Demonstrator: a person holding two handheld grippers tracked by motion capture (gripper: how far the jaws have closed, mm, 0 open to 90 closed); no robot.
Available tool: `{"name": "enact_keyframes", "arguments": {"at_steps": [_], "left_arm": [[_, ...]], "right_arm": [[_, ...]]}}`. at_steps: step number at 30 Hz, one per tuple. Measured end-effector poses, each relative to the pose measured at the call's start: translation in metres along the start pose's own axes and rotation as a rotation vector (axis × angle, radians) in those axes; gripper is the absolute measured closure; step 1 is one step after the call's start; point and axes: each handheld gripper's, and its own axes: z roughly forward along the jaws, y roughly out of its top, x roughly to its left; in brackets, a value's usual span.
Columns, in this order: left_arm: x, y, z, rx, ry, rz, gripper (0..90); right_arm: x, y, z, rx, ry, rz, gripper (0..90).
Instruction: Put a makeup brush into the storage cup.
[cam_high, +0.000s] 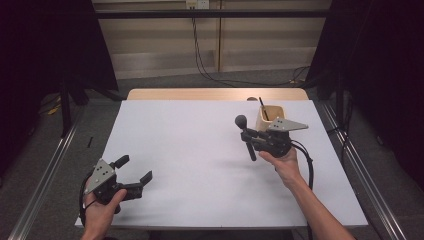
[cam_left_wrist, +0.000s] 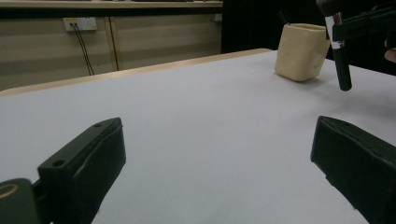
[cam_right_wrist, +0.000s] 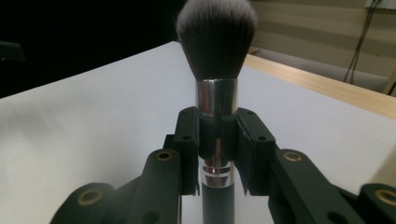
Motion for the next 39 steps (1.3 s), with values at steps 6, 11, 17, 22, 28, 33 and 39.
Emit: {"name": "enact_keyframes", "arguments": {"at_steps": [6, 11, 17, 22, 28, 33, 39], "left_arm": [[0.0, 0.0, 0.0, -0.001, 0.0, 0.001, 3.2], [0.0, 0.0, 0.001, 0.002, -0.002, 0.0, 3.2], [-0.001, 0.0, 0.001, 0.001, -0.002, -0.007, 3.2], [-0.001, 0.0, 0.001, -0.001, -0.002, -0.008, 3.2], [0.001, 0.0, 0.001, -0.002, 0.007, -0.006, 3.2], [-0.001, 0.0, 0.001, 0.004, 0.002, -0.002, 3.2], [0.001, 0.0, 0.0, -0.001, 0.012, -0.005, 3.1]], "right_arm": [[0.0, 0.008, -0.007, -0.041, -0.031, 0.02, 72.0], [-0.005, 0.015, -0.013, -0.071, -0.044, 0.028, 72.0], [-0.01, 0.024, -0.022, -0.1, -0.062, 0.029, 72.0], [-0.012, 0.032, -0.027, -0.117, -0.066, 0.02, 72.0], [-0.017, 0.045, -0.032, -0.141, -0.095, 0.02, 72.0], [-0.021, 0.053, -0.032, -0.136, -0.135, 0.019, 72.0], [-0.03, 0.058, -0.034, -0.135, -0.198, 0.031, 71.9]]}}
